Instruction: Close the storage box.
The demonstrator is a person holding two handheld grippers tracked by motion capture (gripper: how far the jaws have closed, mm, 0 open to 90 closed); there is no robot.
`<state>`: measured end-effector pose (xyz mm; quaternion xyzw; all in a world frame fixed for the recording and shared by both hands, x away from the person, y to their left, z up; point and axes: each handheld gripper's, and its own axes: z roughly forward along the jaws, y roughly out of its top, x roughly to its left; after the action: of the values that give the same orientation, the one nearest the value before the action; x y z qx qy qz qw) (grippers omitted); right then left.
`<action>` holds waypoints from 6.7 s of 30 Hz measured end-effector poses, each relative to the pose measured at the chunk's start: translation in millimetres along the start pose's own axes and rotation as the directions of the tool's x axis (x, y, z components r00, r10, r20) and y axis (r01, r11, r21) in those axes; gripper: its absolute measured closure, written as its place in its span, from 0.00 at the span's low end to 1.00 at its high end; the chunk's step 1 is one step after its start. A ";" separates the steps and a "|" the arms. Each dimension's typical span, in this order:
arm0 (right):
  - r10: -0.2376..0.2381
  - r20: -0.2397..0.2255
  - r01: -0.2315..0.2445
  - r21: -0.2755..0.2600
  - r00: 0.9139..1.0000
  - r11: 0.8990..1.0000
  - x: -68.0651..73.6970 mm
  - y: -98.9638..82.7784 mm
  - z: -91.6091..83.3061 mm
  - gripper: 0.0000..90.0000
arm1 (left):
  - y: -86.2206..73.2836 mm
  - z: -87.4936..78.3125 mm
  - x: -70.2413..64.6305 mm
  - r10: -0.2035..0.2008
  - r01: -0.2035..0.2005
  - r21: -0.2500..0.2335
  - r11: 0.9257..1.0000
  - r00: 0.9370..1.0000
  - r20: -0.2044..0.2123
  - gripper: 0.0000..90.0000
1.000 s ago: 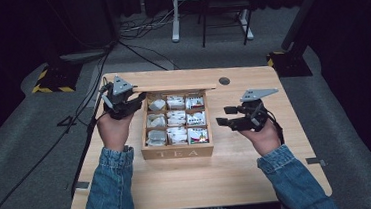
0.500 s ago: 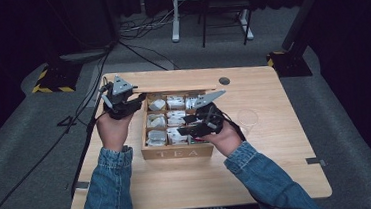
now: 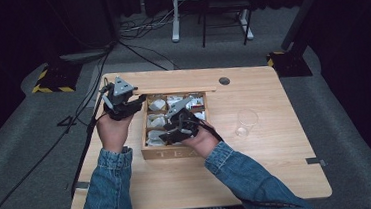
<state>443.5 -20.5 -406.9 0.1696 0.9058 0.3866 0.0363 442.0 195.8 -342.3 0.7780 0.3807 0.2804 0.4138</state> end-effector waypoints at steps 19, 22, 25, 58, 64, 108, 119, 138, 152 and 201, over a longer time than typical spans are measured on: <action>-0.102 0.090 0.094 0.090 0.991 0.991 13.3 9.9 41.1 0.59 | -4.3 -2.0 -6.0 0.007 -0.007 0.022 1.000 1.000 0.003 0.64; -0.133 0.119 0.119 0.115 0.984 0.986 15.4 11.5 45.2 0.59 | -4.2 -2.1 -6.4 0.007 -0.007 0.024 1.000 1.000 0.001 0.64; -0.142 0.132 0.124 0.133 0.981 0.983 16.3 12.5 47.7 0.64 | -4.1 -2.0 -6.4 0.007 -0.007 0.024 1.000 1.000 0.001 0.64; -0.072 0.036 0.075 -0.116 0.997 0.990 24.0 19.5 -7.8 0.97 | -3.5 -2.1 -5.2 0.012 -0.012 0.025 1.000 1.000 0.003 0.64; -0.068 0.030 0.072 -0.140 0.997 0.988 25.7 18.5 -18.6 0.97 | -3.6 -2.1 -5.3 0.012 -0.013 0.025 1.000 1.000 0.003 0.64; 0.120 0.216 -0.060 -0.267 0.969 0.962 -18.5 -45.8 -140.9 0.97 | -2.0 -1.6 -3.9 0.006 -0.006 0.028 1.000 1.000 0.009 0.64; 0.196 0.268 -0.111 -0.302 0.943 0.947 -33.6 -67.2 -164.7 0.97 | -2.0 -1.6 -4.0 0.006 -0.006 0.028 1.000 1.000 0.009 0.64; 0.364 0.382 -0.242 -0.330 0.850 0.912 -68.9 -125.1 -190.7 0.97 | -2.1 -1.6 -4.6 0.006 -0.007 0.029 1.000 1.000 0.006 0.64; 0.417 0.393 -0.300 -0.324 0.820 0.897 -77.0 -151.5 -184.3 0.97 | -2.1 -1.6 -4.9 0.010 -0.010 0.030 1.000 1.000 0.003 0.64; 0.567 0.445 -0.535 -0.211 0.693 0.818 -125.4 -269.7 -172.5 0.46 | -9.8 -4.2 -20.5 0.034 -0.032 0.123 0.992 0.999 -0.018 0.60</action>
<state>452.1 -354.8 -486.8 0.5239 0.7603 0.3527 0.1519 424.0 184.4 -351.1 0.8052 0.3885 0.2712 0.3567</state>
